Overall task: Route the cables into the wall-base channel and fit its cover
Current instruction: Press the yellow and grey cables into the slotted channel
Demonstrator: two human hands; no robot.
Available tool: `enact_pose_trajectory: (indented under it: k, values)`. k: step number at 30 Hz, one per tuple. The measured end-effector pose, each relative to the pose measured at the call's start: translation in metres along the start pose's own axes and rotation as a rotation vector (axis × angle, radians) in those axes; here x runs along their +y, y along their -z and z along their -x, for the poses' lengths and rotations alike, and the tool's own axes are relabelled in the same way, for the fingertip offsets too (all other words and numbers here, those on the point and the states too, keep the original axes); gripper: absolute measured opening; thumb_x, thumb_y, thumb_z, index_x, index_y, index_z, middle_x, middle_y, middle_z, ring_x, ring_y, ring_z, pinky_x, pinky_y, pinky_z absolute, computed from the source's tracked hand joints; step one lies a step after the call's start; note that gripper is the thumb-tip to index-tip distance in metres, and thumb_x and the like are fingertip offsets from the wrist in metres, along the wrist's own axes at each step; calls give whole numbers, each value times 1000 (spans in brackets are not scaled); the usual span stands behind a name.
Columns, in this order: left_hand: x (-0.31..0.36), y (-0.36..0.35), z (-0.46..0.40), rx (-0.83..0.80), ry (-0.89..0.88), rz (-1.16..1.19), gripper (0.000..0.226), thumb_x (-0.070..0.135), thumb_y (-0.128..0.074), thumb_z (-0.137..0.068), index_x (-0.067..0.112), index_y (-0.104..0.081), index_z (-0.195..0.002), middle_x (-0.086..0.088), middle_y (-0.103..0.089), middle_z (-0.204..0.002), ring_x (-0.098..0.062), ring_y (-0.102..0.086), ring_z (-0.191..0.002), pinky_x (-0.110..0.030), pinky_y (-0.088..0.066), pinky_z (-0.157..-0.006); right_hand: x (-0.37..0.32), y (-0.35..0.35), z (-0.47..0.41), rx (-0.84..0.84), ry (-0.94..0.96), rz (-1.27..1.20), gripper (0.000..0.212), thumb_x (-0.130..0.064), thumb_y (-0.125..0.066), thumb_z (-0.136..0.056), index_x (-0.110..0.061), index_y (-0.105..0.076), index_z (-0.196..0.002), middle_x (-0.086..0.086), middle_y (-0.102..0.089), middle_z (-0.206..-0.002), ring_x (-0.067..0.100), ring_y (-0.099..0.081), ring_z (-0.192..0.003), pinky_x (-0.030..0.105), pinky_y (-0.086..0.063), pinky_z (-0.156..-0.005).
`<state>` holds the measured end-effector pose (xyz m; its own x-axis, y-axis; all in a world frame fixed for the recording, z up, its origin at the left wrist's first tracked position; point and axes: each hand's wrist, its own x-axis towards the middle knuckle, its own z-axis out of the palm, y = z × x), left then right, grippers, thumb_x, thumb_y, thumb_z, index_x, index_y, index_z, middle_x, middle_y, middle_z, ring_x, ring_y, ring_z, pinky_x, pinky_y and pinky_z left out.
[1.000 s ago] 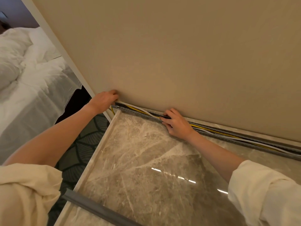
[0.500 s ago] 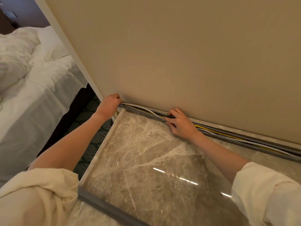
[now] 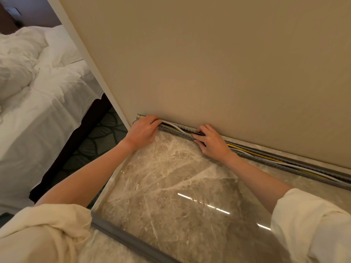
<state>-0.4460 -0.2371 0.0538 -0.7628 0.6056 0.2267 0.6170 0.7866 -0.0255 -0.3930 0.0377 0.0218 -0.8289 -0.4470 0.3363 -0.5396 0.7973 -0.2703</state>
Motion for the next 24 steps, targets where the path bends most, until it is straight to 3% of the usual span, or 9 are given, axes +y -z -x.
enact_pose_trajectory:
  k: [5, 8, 13, 16, 19, 21, 24]
  values:
    - [3, -3, 7, -71, 12, -34, 46, 22, -60, -82, 3, -55, -122, -16, -60, -122, -32, -55, -113, -42, -46, -99, -1, 1, 1, -25, -7, 44, 24, -12, -67, -84, -2, -69, -107, 16, -62, -96, 33, -57, -88, 37, -50, -73]
    - [7, -5, 7, -121, 106, -5, 54, 32, -60, -80, 7, -52, -128, -11, -56, -127, -29, -48, -120, -43, -39, -104, -2, 5, 0, -69, -25, 59, 27, -12, -66, -85, -2, -68, -110, 18, -61, -99, 34, -56, -91, 39, -50, -75]
    - [17, -6, 5, -132, 179, -42, 54, 29, -60, -79, 10, -51, -128, -8, -54, -129, -28, -46, -121, -42, -32, -107, -8, 12, 3, -149, -115, 47, 37, -11, -57, -90, -9, -57, -128, 16, -54, -118, 32, -48, -110, 40, -45, -91]
    - [30, -6, 8, -118, 268, -8, 54, 24, -59, -80, 9, -48, -131, -11, -51, -134, -30, -42, -126, -43, -29, -110, -8, 21, 15, -97, -153, 34, 39, -8, -55, -90, -9, -56, -129, 17, -51, -126, 33, -47, -114, 42, -43, -96]
    - [53, -7, 14, -112, 354, 116, 62, 22, -59, -84, 8, -36, -140, -16, -37, -146, -32, -31, -136, -45, -25, -115, -10, 33, 35, -17, -172, 9, 39, -4, -57, -87, -6, -57, -126, 20, -55, -119, 34, -53, -107, 41, -45, -90]
    - [72, -6, 19, -106, 344, 187, 65, 22, -59, -85, 7, -31, -142, -17, -31, -150, -32, -26, -139, -45, -24, -115, -10, 43, 52, 3, -210, 0, 43, -5, -56, -86, -7, -54, -129, 18, -54, -117, 32, -53, -104, 40, -44, -90]
    - [106, -1, 27, -72, 266, 259, 62, 25, -61, -84, 6, -38, -138, -17, -36, -146, -32, -32, -135, -44, -30, -111, -8, 57, 84, 16, -298, -9, 49, -7, -57, -85, -5, -48, -133, 18, -53, -118, 33, -51, -107, 41, -41, -96]
